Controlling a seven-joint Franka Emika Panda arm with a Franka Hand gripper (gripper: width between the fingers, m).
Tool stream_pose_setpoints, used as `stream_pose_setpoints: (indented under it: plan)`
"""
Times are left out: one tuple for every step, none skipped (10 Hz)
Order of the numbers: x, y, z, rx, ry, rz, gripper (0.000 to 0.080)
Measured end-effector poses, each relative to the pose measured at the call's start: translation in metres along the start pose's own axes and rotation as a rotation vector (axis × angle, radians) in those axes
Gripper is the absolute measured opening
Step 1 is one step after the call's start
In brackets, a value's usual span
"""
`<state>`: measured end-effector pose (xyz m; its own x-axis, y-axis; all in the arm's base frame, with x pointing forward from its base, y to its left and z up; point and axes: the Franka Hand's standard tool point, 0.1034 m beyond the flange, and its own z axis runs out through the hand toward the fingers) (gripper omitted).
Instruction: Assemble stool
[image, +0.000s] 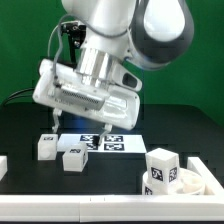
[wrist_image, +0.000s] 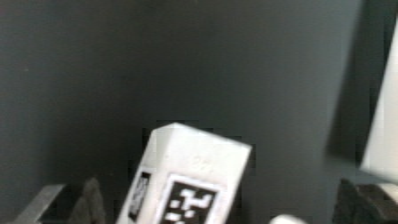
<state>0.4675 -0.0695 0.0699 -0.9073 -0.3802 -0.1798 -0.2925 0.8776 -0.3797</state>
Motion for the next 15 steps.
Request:
stream_pose_setpoints:
  plan:
    - [-0.009,-0.006,-0.001,0.011,-0.021,-0.185,0.0648]
    - [-0.016,-0.011,0.002,0.022,-0.031,-0.356,0.0648]
    - [-0.020,-0.012,0.003,0.028,-0.038,-0.470,0.0648]
    - [-0.028,-0.011,0.002,0.037,-0.050,-0.605,0.0648]
    - [-0.028,-0.010,0.002,0.037,-0.051,-0.641,0.0648]
    - [-0.028,-0.010,0.003,0.039,-0.049,-0.713,0.0648]
    - [-0.028,-0.010,0.003,0.041,-0.049,-0.771,0.0648]
    - [-0.028,-0.010,0.004,0.042,-0.049,-0.805,0.0648]
    - [-0.030,-0.009,0.004,0.045,-0.055,-0.911,0.0648]
    - [-0.035,-0.008,0.005,0.043,-0.070,-1.053,0.0648]
    - [-0.037,-0.009,0.005,0.050,-0.077,-1.151,0.0648]
    - [-0.038,-0.006,0.008,0.043,-0.088,-1.306,0.0648]
    - [-0.035,-0.001,0.013,0.018,-0.107,-1.475,0.0648]
    - [-0.033,0.000,0.014,0.014,-0.112,-1.545,0.0648]
    - [-0.039,-0.006,0.004,0.074,-0.083,-1.571,0.0648]
